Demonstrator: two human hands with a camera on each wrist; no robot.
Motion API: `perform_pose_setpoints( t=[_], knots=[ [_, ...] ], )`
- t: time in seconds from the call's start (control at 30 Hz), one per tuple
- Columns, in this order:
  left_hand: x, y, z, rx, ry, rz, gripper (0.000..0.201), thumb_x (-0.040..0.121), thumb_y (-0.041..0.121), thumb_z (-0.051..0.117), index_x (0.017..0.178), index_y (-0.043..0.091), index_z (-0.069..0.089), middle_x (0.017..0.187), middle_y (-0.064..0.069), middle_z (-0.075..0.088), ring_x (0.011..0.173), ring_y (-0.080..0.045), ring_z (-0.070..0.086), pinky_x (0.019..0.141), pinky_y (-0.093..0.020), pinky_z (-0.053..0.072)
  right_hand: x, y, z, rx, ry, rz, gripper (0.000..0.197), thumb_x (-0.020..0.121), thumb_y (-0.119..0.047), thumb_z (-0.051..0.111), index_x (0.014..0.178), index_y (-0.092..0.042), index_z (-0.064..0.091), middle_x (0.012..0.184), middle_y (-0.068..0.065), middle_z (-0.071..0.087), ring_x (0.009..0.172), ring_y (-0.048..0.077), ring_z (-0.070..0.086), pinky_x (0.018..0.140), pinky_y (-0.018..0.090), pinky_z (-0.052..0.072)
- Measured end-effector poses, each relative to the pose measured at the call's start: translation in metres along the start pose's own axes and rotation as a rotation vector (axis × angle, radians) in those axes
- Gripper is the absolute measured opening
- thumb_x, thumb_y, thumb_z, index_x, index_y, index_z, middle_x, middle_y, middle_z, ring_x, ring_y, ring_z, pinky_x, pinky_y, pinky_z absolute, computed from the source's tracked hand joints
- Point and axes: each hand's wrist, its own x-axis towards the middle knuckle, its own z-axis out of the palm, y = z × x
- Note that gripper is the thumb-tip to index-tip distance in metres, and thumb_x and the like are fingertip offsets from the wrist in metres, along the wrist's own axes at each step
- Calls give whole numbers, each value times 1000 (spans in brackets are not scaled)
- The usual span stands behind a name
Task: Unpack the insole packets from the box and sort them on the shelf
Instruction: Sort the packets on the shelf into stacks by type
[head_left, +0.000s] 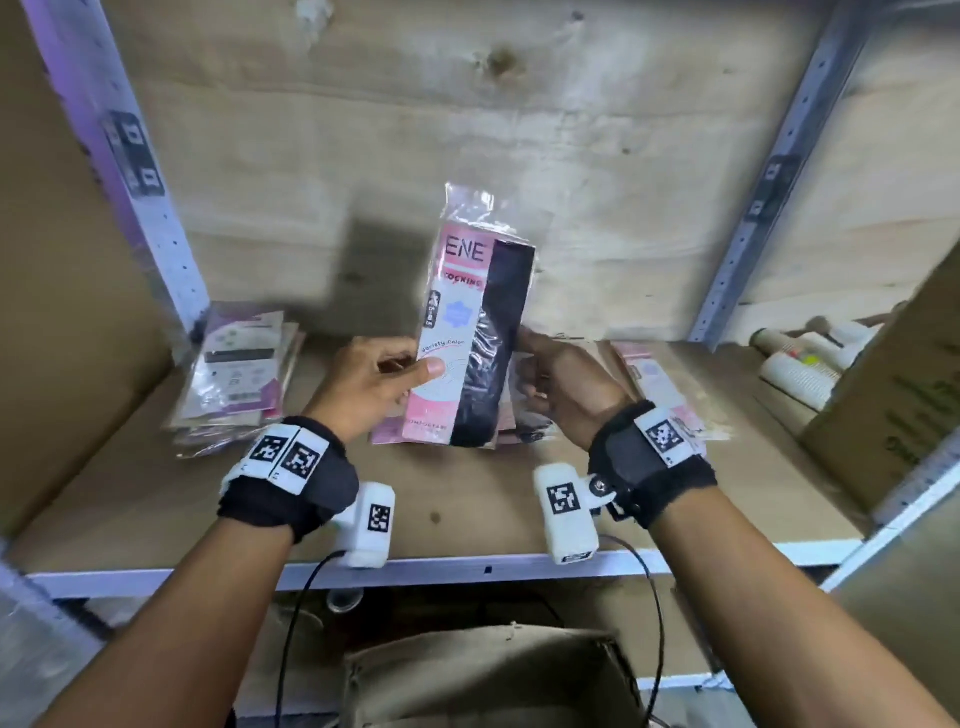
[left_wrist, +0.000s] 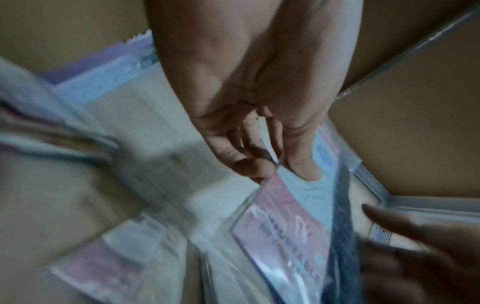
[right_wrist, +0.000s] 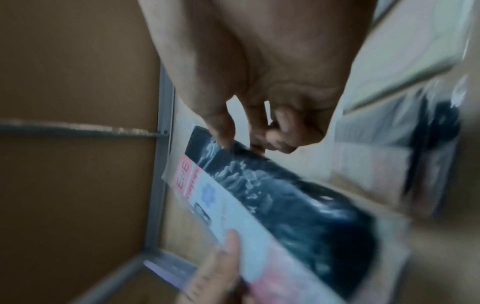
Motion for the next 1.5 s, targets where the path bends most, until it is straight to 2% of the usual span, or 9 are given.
perform_pose_setpoints(
  t=[0.13, 0.27, 0.43, 0.73, 0.83, 0.97, 1.13, 1.3, 1.5],
  knots=[
    [10, -10, 28, -137, -42, -174, 30, 89, 26, 71, 101, -1, 72, 90, -25, 71, 66, -19, 54, 61, -30, 47, 2, 38, -10, -312, 0, -58, 36, 91, -13, 68, 113, 14, 60, 95, 38, 61, 79, 26, 57, 71, 36, 45],
    [15, -18, 41, -262, -127, -364, 27, 88, 24, 72, 103, 1, 73, 86, -10, 74, 59, -14, 54, 54, -22, 48, 7, 59, -23, -154, -82, -81, 14, 93, -2, 62, 103, 9, 61, 108, 31, 65, 97, 32, 61, 90, 46, 50],
    [34, -24, 35, -365, -21, -478, 30, 90, 29, 69, 114, 11, 67, 98, -5, 77, 80, -17, 68, 70, -22, 55, 11, 67, -38, -87, -239, -86, 23, 97, -3, 53, 117, 9, 57, 105, 27, 61, 83, 37, 55, 54, 30, 53],
    [59, -49, -6, -196, 191, -378, 32, 82, 30, 77, 110, 15, 73, 98, -5, 75, 82, -14, 69, 82, -27, 54, 18, 68, -52, -269, -460, 35, 34, 98, -6, 54, 131, 0, 56, 121, 33, 61, 93, 43, 56, 60, 32, 53],
    [60, -52, -19, -12, 26, -364, 29, 79, 32, 79, 102, 15, 76, 94, -9, 77, 82, -19, 71, 78, -27, 54, 19, 68, -63, -313, -475, 51, 30, 96, -5, 54, 125, -9, 61, 129, 37, 55, 104, 64, 52, 81, 54, 44],
    [57, -53, -17, 68, 60, -289, 32, 82, 49, 71, 81, 17, 75, 71, -2, 75, 57, -9, 67, 60, -19, 52, 16, 66, -69, -324, -425, 19, 28, 97, -5, 55, 124, -9, 62, 131, 29, 58, 118, 51, 56, 106, 66, 36],
    [47, -53, -13, 334, 184, -164, 56, 98, 54, 45, 60, 14, 59, 49, 4, 59, 42, -5, 53, 59, -26, 42, 13, 67, -73, -377, -319, -26, 21, 92, -9, 64, 106, 6, 64, 93, 28, 68, 77, 35, 58, 64, 40, 50],
    [35, -54, -14, 364, 173, -104, 59, 101, 51, 39, 56, 15, 52, 45, 4, 52, 39, -4, 49, 57, -27, 40, 7, 64, -79, -430, -286, -130, 26, 91, -9, 65, 109, 10, 64, 108, 35, 66, 90, 38, 63, 84, 57, 49],
    [31, -50, -13, 6, 196, -314, 51, 96, 57, 47, 59, 22, 51, 56, 0, 47, 50, -18, 44, 59, -30, 35, 0, 59, -81, -483, -344, -228, 25, 96, -10, 60, 103, 14, 59, 78, 19, 49, 57, 17, 40, 47, 25, 34]
  ],
)
